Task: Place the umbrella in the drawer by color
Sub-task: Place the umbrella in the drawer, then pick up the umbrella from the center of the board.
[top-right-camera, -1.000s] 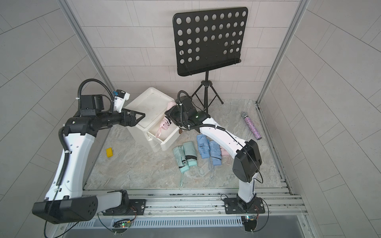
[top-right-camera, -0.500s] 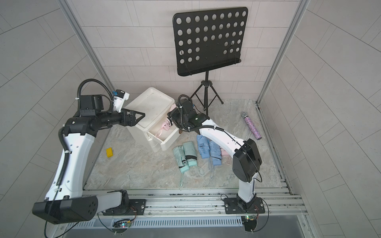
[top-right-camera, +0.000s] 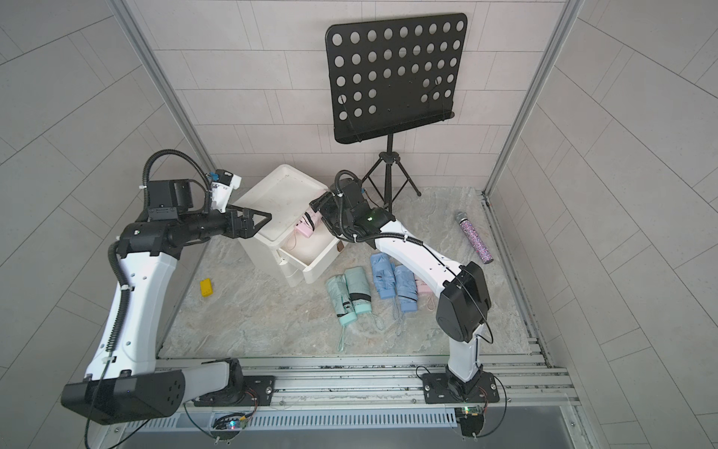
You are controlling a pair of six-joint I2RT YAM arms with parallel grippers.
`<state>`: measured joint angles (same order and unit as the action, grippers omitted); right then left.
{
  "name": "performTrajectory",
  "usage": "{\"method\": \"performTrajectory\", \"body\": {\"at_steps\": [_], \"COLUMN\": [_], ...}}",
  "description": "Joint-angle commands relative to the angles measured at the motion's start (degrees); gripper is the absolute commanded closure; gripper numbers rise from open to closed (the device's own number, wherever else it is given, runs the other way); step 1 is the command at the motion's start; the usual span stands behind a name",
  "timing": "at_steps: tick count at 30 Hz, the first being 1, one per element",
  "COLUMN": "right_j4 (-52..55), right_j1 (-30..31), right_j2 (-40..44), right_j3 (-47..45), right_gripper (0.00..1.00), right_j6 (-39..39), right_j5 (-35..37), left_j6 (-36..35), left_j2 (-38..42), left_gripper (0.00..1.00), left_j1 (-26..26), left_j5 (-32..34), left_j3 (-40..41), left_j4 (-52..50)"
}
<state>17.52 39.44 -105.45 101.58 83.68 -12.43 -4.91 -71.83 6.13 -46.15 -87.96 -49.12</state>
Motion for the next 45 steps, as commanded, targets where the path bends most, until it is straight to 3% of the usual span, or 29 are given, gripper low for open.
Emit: {"method": "performTrajectory", "body": {"at_steps": [1, 11, 21, 29, 34, 40, 45], "right_j4": [-1.51, -3.76, -2.33, 6.65, 11.74, 15.85, 20.72], "right_j1": [0.32, 1.87, 0.51, -4.26, -7.89, -12.93, -17.13], "right_j2": [0.52, 4.51, 4.86, 2.26, 3.83, 11.64, 17.91], "right_j3": [0.35, -6.38, -2.7, 7.4, 5.31, -4.19, -10.5], "right_gripper": [0.3, 0.31, 0.31, 0.3, 0.3, 0.3, 0.29], "right_j6": [1.07, 1.37, -2.38, -16.32, -27.06, -38.32, -45.97], "right_j5": [0.8, 2.15, 1.85, -6.99, -11.68, -8.14, -0.87], "left_j6": [-0.3, 0.24, 0.34, 0.54, 2.26, 3.45, 4.74], "left_j2": [1.25, 1.16, 1.42, 1.17, 1.56, 2.56, 2.17], "left_gripper": [0.07, 0.07, 0.07, 0.07, 0.07, 0.07, 0.07], "left_j1": [0.46, 0.55, 0.56, 0.55, 0.46, -1.78, -5.06], "left_j5": [-0.91, -1.22, -1.02, -3.97, -9.73, -12.88, -14.21], "left_j3": [0.67, 0.43, 0.26, -2.54, -2.32, -0.34, 1.13], "left_j4": [0.56, 1.05, 0.88, -0.47, -0.71, -0.81, -0.22]}}
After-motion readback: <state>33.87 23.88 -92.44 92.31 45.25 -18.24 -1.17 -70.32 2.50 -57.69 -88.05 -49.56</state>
